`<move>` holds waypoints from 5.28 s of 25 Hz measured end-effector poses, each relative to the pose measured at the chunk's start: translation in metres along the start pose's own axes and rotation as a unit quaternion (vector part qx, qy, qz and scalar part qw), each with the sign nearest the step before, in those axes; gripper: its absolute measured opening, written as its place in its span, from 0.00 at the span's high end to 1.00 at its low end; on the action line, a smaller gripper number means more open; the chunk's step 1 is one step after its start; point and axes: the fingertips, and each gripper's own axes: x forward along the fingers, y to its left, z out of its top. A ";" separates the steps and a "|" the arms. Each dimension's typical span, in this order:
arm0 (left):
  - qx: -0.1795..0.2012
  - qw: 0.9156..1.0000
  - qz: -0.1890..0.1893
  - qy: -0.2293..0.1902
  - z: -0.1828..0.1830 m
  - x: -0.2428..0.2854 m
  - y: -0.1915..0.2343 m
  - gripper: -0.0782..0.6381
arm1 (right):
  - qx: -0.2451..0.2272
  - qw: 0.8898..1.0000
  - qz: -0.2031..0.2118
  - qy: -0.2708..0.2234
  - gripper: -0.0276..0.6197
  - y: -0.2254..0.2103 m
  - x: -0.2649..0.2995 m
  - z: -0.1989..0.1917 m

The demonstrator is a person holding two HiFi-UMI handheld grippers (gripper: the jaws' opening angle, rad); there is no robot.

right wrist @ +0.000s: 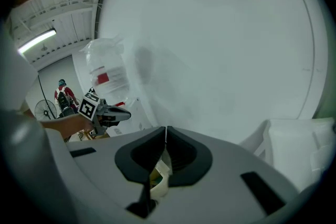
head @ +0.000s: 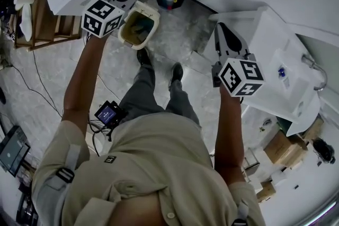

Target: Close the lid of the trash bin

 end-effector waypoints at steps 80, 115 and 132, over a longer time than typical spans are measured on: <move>-0.196 0.932 0.009 0.303 -0.451 0.039 -0.004 0.87 | 0.023 0.983 0.024 0.180 0.92 0.023 0.101 -0.195; -0.243 0.897 -0.008 0.370 -0.570 0.067 -0.007 0.87 | 0.025 0.974 0.017 0.227 0.92 0.025 0.121 -0.248; -0.213 0.930 0.034 0.297 -0.430 0.019 -0.013 0.87 | -0.040 0.982 0.070 0.171 0.92 0.059 0.095 -0.159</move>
